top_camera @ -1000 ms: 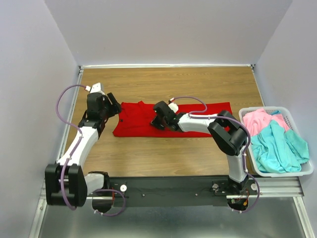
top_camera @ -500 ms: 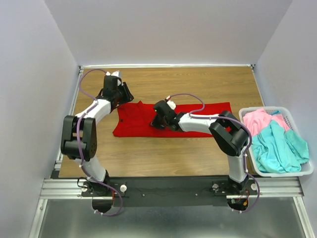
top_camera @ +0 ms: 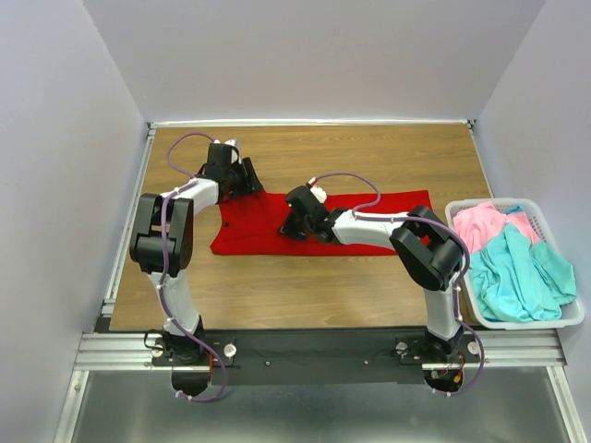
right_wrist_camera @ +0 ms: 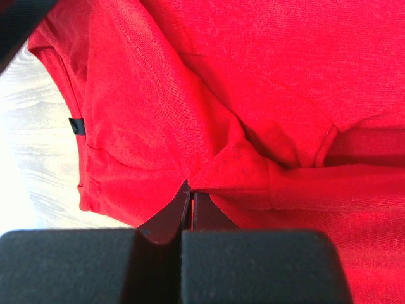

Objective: Fold and stack the t-shirts
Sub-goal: Fold the tshirt

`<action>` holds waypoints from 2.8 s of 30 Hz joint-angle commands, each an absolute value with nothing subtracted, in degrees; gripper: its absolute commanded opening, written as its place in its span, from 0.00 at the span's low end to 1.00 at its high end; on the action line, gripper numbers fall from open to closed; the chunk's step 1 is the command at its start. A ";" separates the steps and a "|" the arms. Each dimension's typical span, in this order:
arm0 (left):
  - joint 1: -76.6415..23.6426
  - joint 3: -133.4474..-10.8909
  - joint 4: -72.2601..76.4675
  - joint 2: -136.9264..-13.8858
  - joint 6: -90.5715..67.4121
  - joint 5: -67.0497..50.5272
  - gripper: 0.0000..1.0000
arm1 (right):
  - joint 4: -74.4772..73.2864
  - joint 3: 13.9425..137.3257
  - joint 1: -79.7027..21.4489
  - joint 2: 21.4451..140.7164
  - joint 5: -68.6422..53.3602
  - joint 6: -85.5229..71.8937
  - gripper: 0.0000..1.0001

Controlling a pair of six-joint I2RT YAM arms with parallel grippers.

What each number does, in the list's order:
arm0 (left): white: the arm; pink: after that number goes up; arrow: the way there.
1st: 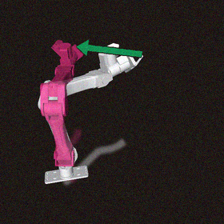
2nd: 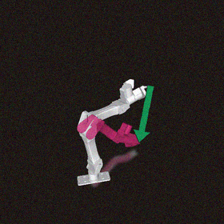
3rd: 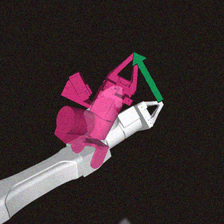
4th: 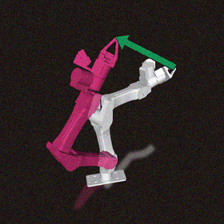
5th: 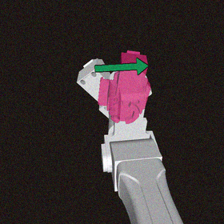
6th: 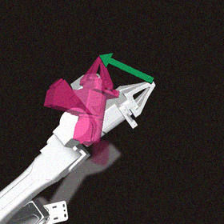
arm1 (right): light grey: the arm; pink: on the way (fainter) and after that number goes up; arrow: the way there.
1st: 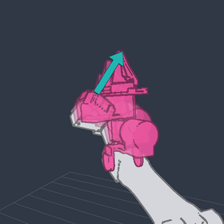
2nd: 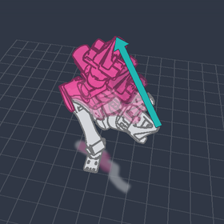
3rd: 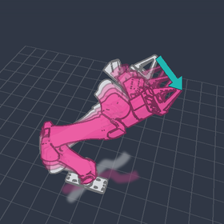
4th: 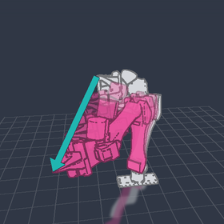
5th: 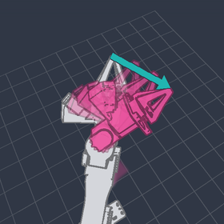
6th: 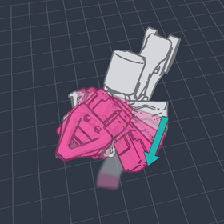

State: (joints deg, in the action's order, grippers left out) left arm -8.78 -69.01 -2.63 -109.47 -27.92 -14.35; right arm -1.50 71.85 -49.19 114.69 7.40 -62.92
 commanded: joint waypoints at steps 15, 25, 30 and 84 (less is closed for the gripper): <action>-10.46 -72.86 -1.93 -114.00 -28.92 -18.72 0.48 | -1.05 72.60 -49.66 115.66 6.85 -62.49 0.01; -10.55 -72.25 -3.25 -111.80 -29.09 -17.67 0.28 | -1.06 72.51 -49.66 115.40 6.94 -62.23 0.01; -10.55 -74.44 -9.13 -109.69 -27.95 -9.78 0.27 | -1.06 72.07 -49.66 114.44 7.47 -61.79 0.01; -14.15 -56.42 2.10 -99.31 -43.50 -9.49 0.52 | -2.20 71.54 -44.03 113.64 2.64 -55.55 0.01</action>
